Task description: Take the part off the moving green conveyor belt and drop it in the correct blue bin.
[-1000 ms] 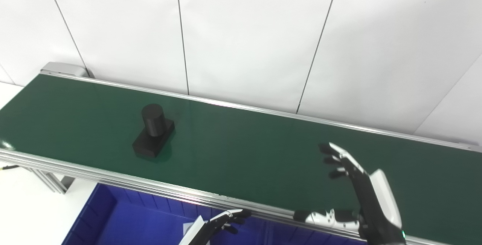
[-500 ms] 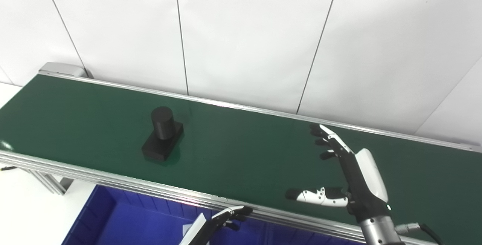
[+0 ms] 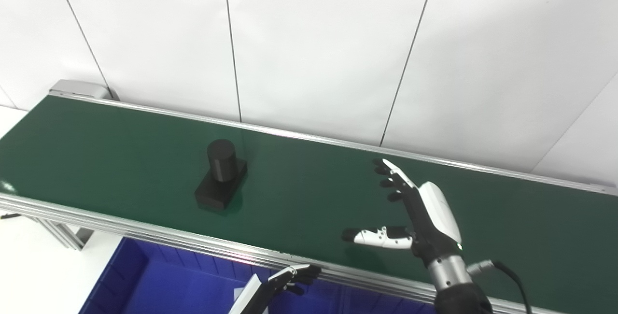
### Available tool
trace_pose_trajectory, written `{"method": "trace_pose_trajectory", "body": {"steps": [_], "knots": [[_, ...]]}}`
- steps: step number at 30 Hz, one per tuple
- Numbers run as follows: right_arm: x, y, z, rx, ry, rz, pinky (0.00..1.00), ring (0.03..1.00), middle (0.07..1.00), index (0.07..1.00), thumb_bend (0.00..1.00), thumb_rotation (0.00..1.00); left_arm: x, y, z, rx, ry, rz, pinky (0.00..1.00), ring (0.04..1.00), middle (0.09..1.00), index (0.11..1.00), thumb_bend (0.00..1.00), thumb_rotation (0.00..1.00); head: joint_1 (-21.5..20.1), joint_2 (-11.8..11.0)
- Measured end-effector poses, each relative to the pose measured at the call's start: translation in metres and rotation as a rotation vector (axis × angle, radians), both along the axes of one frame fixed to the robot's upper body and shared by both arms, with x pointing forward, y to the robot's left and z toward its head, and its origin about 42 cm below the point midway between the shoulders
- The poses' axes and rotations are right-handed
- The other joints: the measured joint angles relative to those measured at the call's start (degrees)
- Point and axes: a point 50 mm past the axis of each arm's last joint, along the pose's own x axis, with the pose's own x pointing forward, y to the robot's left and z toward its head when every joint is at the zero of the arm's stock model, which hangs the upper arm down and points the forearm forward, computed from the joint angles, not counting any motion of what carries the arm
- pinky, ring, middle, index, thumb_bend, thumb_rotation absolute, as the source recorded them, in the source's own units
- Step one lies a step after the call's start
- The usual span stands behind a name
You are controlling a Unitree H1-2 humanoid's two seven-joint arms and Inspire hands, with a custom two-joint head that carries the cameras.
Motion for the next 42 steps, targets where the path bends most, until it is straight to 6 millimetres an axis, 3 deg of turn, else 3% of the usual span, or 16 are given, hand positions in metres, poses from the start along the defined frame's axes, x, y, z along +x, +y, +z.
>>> {"method": "trace_pose_trajectory", "body": {"steps": [14, 27, 42], "knots": [[0.039, 0.025, 0.003, -0.038, 0.002, 0.043, 0.67, 0.786, 0.866, 0.903, 0.91, 0.56, -0.018, 0.008, 0.009, -0.013, -0.019, 0.021, 0.65, 0.744, 0.790, 0.782, 1.00, 0.38, -0.35, 0.70], [0.066, 0.053, 0.008, -0.078, 0.032, 0.068, 0.73, 0.829, 0.891, 0.900, 0.91, 0.54, -0.029, 0.003, 0.007, -0.004, -0.042, 0.031, 0.63, 0.724, 0.780, 0.781, 1.00, 0.43, -0.53, 1.32], [0.081, 0.072, -0.003, -0.107, 0.088, 0.092, 0.69, 0.786, 0.852, 0.892, 0.92, 0.53, -0.036, 0.003, 0.007, 0.000, -0.055, 0.042, 0.60, 0.701, 0.763, 0.768, 1.00, 0.43, -0.18, 1.85]]}}
